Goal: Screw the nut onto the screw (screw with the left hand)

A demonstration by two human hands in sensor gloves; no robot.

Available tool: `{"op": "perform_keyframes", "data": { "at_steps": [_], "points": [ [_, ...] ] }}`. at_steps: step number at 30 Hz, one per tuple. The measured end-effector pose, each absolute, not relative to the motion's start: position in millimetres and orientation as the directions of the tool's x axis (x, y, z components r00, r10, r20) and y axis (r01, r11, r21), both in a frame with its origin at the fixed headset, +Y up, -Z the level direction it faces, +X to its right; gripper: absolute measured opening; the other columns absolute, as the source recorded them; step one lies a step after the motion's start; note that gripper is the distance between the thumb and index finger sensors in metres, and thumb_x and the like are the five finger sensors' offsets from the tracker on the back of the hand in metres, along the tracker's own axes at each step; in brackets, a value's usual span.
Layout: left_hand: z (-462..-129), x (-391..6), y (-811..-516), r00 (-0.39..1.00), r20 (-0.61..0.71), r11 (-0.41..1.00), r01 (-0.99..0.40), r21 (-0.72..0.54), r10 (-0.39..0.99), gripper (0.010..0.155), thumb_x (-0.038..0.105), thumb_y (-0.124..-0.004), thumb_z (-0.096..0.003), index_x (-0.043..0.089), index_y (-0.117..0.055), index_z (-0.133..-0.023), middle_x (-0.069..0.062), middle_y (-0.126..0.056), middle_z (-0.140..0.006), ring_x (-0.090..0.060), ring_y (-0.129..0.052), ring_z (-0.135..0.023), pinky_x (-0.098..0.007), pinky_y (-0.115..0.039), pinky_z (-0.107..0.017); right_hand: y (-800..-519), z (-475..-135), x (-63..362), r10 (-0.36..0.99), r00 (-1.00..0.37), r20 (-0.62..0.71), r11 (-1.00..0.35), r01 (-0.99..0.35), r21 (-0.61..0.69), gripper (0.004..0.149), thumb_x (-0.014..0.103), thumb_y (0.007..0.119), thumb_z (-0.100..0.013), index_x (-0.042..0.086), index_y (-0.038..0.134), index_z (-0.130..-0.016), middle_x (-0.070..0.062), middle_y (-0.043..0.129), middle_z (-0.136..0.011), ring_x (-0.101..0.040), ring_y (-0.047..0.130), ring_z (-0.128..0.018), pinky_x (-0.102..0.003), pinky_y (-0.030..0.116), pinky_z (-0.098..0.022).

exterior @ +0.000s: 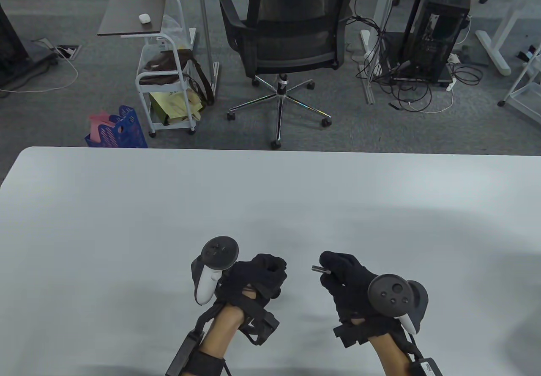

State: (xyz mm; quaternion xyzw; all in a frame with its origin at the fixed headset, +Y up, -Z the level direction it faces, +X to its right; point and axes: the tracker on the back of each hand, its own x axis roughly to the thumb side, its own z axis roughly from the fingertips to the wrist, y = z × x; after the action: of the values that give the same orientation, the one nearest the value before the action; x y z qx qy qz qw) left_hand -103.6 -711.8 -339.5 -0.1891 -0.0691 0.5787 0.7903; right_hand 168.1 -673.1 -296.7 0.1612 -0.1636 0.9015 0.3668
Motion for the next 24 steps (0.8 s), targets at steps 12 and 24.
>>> {"op": "perform_keyframes", "data": {
  "at_steps": [12, 24],
  "points": [
    [-331.9, -89.6, -712.1, 0.093, -0.132, 0.027, -0.900, -0.434, 0.987, 0.050, 0.032, -0.082, -0.0404, 0.012, -0.078, -0.086, -0.019, -0.091, -0.077, -0.036, -0.100, -0.047, -0.052, -0.083, -0.036, -667.9, -282.3, 144.5, 0.500, -0.689, 0.525, -0.720, -0.668, -0.191, 0.044, 0.028, 0.098, -0.029, 0.022, 0.093, -0.073, -0.006, 0.098, -0.075, -0.016, 0.118, -0.044, -0.035, 0.104, -0.040],
    [-328.7, -85.3, -714.6, 0.040, -0.192, -0.053, -0.889, -0.456, 0.981, 0.050, 0.031, -0.082, -0.0393, 0.013, -0.079, -0.085, -0.017, -0.094, -0.076, -0.033, -0.104, -0.045, -0.051, -0.086, -0.034, -656.8, -270.0, 144.4, 0.394, -0.714, 0.578, -0.678, -0.651, -0.341, 0.042, 0.028, 0.099, -0.027, 0.023, 0.096, -0.069, -0.004, 0.100, -0.071, -0.015, 0.119, -0.040, -0.033, 0.106, -0.038]
  ]
}}
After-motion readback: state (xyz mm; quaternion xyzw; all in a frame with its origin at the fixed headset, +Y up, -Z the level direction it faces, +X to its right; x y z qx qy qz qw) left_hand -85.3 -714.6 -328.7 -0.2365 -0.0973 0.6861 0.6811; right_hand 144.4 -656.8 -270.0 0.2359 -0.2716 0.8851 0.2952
